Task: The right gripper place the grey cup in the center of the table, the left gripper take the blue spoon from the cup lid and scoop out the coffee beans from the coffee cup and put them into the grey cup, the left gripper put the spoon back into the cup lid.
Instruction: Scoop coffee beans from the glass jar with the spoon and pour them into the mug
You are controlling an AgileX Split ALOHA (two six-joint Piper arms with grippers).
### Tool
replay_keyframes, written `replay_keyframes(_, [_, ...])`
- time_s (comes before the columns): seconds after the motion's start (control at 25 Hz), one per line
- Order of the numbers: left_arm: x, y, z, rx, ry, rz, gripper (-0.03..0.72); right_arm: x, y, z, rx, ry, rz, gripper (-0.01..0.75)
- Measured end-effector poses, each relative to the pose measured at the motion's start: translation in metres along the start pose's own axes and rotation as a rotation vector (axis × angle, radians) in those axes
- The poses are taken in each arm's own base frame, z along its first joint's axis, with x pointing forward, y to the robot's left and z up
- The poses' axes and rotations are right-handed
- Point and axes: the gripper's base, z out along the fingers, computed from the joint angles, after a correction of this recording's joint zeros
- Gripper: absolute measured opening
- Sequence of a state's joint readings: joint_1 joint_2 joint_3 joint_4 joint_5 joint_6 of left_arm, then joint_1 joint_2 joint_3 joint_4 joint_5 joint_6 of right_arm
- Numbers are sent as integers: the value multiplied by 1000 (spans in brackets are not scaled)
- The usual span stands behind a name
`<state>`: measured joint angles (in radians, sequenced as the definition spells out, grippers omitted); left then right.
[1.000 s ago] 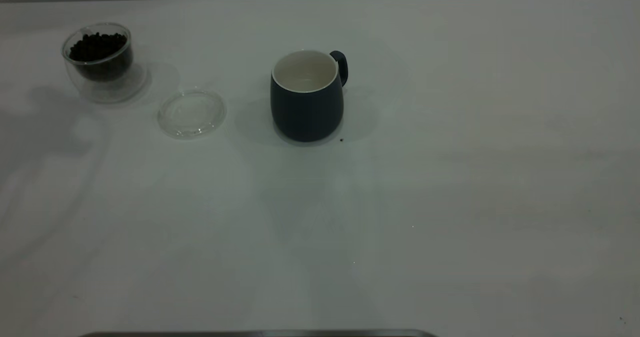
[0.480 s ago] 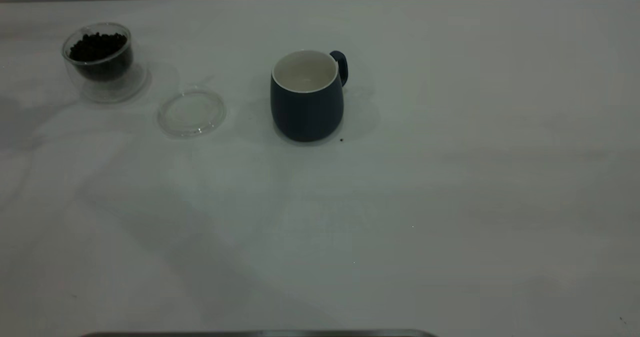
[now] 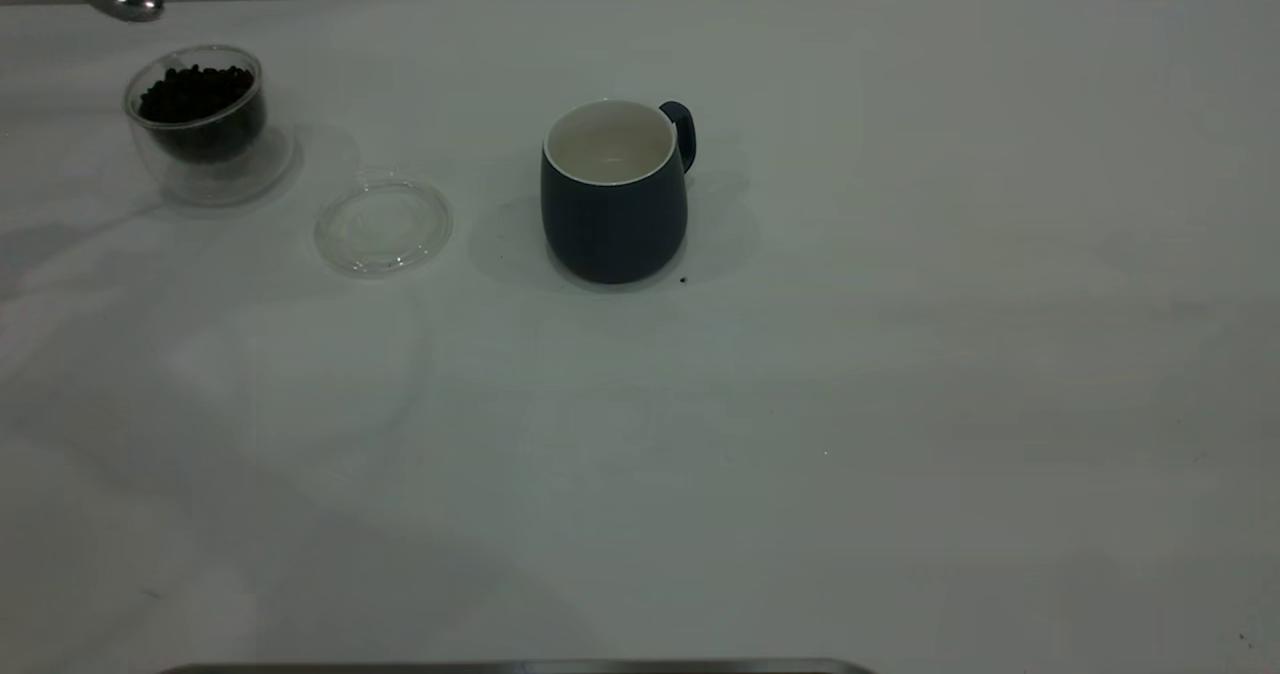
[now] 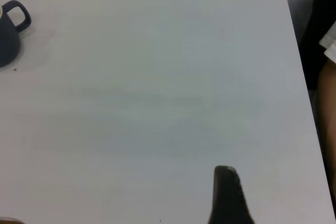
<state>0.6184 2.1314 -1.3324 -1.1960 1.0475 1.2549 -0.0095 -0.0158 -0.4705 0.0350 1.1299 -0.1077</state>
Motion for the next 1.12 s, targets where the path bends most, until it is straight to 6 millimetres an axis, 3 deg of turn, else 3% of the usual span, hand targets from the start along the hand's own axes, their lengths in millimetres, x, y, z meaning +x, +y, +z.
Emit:
replay_keyframes(0.24, [0, 24, 6, 11, 56, -64, 129, 0, 0, 0, 0, 0, 0, 462])
replay_keyframes(0.56, [-5, 41, 13, 37, 86, -103, 129, 0, 0, 0, 0, 0, 0, 462])
replay_keyframes(1.12, [5, 74, 35, 36, 77, -213, 129, 0, 0, 0, 0, 0, 0, 462])
